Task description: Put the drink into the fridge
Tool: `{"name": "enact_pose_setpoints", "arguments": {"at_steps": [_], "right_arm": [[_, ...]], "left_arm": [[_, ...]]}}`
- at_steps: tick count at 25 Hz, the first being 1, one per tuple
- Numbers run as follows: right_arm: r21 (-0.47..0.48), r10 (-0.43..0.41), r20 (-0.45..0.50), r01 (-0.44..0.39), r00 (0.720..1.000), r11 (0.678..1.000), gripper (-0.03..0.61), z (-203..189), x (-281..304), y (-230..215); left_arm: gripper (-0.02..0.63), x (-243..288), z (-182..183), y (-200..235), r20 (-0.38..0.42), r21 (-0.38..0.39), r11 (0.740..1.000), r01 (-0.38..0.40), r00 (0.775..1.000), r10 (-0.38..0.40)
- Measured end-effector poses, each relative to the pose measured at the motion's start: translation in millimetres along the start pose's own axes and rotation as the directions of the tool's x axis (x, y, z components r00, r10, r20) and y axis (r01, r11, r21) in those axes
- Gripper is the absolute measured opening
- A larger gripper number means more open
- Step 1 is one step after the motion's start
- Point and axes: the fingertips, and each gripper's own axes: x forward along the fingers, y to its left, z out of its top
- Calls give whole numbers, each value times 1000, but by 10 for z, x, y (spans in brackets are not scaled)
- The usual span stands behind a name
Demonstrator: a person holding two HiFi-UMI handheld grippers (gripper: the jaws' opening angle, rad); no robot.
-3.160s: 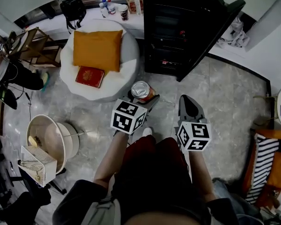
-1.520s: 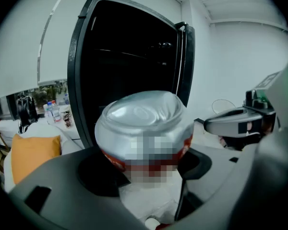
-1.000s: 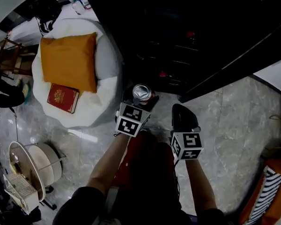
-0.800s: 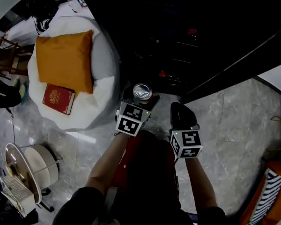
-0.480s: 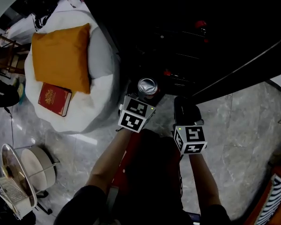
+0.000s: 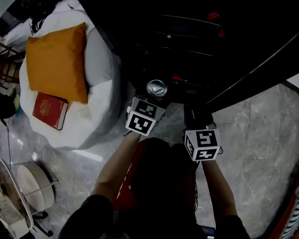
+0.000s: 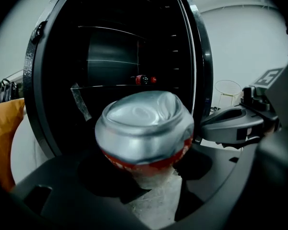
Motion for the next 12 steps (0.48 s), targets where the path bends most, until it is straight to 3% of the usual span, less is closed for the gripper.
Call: {"name": "enact_pose_setpoints", "arguments": {"at_steps": [12], "right_arm": [[-15,-12,15,12,1000,1000,18,-197,346,-161]], "left_arm": [[347,519,-40,158,24,48,999,8,1000,-9]]}}
